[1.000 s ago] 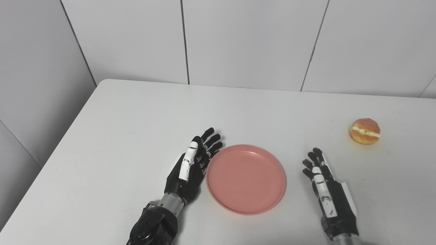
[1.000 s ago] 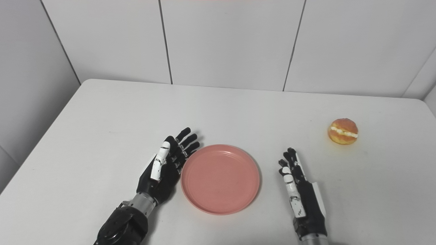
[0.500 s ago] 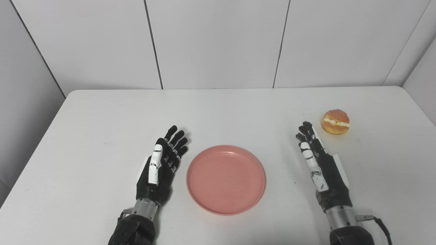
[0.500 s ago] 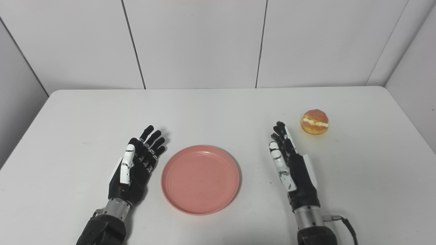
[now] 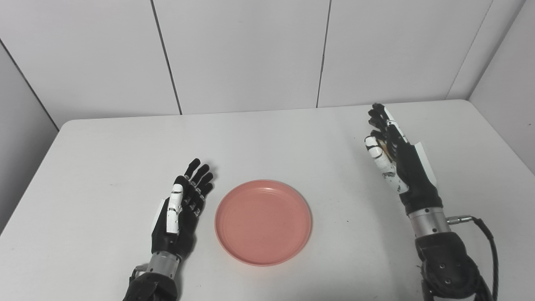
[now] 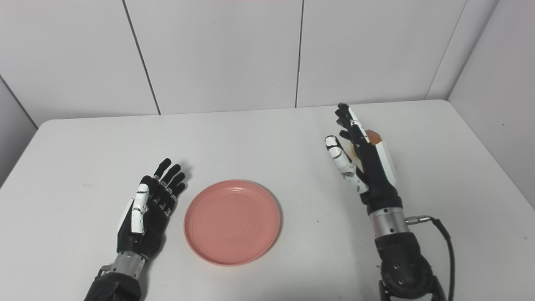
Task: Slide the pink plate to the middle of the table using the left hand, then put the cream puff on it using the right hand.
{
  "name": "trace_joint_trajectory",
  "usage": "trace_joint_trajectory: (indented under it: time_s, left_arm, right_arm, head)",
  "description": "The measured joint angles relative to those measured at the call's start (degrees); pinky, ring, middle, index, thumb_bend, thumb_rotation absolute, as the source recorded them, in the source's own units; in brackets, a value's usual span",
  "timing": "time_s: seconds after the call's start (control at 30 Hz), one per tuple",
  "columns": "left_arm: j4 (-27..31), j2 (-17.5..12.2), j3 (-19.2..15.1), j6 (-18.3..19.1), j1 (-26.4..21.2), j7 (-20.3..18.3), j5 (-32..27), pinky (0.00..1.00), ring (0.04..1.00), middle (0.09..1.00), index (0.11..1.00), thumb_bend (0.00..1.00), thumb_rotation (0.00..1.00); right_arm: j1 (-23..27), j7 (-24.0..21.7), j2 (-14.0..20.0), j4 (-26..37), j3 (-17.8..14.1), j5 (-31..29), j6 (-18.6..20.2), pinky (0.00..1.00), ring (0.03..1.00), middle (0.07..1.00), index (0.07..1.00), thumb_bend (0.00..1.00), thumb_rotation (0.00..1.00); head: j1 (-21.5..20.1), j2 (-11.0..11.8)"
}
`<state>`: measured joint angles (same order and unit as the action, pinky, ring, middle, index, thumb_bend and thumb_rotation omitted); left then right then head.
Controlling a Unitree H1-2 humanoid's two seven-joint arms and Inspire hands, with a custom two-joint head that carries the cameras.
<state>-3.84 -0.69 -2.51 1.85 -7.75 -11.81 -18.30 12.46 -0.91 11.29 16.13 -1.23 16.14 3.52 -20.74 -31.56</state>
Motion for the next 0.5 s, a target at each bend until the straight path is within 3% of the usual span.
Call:
trace_joint_trajectory:
  time_s: [0.17, 0.37, 0.5]
  left_arm:
    - [-0.9, -0.4, 0.4, -1.2, -0.3, -0.4, 0.0, 0.96, 0.935, 0.933, 0.923, 0.39, 1.00]
    - [-1.1, -0.8, 0.4, -1.3, -0.3, -1.0, -0.3, 0.99, 0.953, 0.950, 0.935, 0.36, 1.00]
    - [-1.3, -0.9, 0.3, -1.3, -0.5, -1.2, -0.8, 0.99, 0.953, 0.951, 0.934, 0.35, 1.00]
  right_arm:
    - [1.2, 0.5, 2.6, -2.0, -1.2, 3.1, 0.0, 0.64, 0.835, 0.883, 0.870, 0.64, 0.92]
    - [4.0, 1.0, 4.5, -4.1, -2.0, 5.2, 0.0, 0.77, 0.877, 0.904, 0.898, 0.70, 0.85]
    - [6.5, 1.0, 6.1, -6.5, -1.8, 7.7, 0.0, 0.82, 0.872, 0.902, 0.913, 0.73, 0.73]
  head:
    - [-1.4, 1.2]
    - [-3.4, 2.1]
    - [-4.7, 2.4]
